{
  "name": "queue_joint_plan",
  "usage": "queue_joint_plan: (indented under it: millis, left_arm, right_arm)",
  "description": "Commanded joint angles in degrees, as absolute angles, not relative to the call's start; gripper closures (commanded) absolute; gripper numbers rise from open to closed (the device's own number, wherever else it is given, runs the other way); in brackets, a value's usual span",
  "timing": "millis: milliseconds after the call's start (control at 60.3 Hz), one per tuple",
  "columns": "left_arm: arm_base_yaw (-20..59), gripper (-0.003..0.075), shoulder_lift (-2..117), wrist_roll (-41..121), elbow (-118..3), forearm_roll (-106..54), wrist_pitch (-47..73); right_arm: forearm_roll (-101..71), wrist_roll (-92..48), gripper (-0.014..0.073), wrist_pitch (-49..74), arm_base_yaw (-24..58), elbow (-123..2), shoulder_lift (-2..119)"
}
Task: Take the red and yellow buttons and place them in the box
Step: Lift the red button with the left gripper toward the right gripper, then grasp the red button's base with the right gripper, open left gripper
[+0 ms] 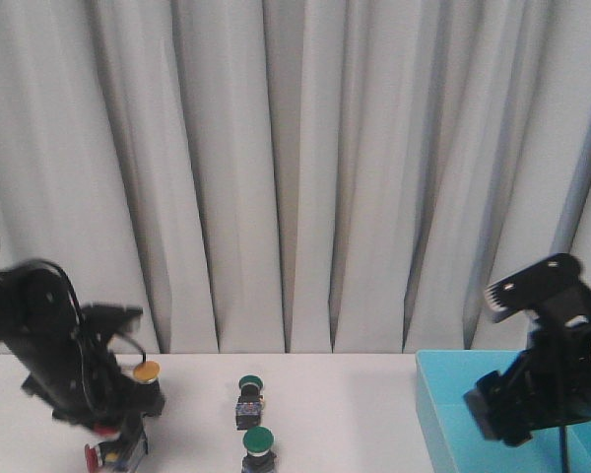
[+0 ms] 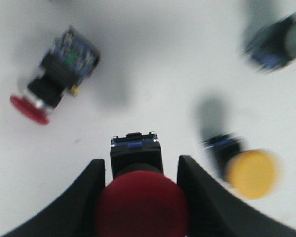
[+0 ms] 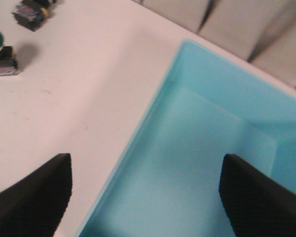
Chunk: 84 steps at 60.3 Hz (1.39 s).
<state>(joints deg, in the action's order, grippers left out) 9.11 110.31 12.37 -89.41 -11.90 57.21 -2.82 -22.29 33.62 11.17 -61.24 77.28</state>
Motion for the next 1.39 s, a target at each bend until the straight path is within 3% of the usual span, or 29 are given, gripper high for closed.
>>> queue_joint_plan:
  millis: [0,133,265,614,1144,1244,1376]
  left_arm:
    - [9.4,0.0727,103.5,15.8,-93.3,-25.6,57.1]
    - [9.9,0.0727,101.2,32.5,-93.4,-47.9,61.1]
    - [11.6,0.0727,101.2,43.1,-93.5,-60.2,68.2]
    - [16.4,0.0726,101.2,43.4,-93.8,-62.5,68.4]
    - [18.5,0.0726,101.1,42.7,-93.8,-71.1,71.7]
    - [18.5,0.0726,101.1,42.1,-93.8,-71.1,71.7]
    - [18.5,0.0726,101.1,41.2,-93.8,-71.1,71.7]
  right_arm:
    - [-3.2,-32.4,0.0027,29.0,15.3,-63.1,74.9]
    - [-3.2,-37.9,0.0049,27.1,20.4,-63.1,74.9]
    - [-3.2,-38.6,0.0069,25.6,25.6,-63.1,74.9]
    - [-3.2,-38.4,0.0083,23.8,35.3,-63.1,74.9]
    - [-3.2,-36.1,0.0089,22.2,36.0,-63.1,74.9]
    - [-3.1,-35.4,0.0130,21.7,36.0,-63.1,74.9]
    - [-3.1,-35.4,0.0271,20.6,36.0,-63.1,74.9]
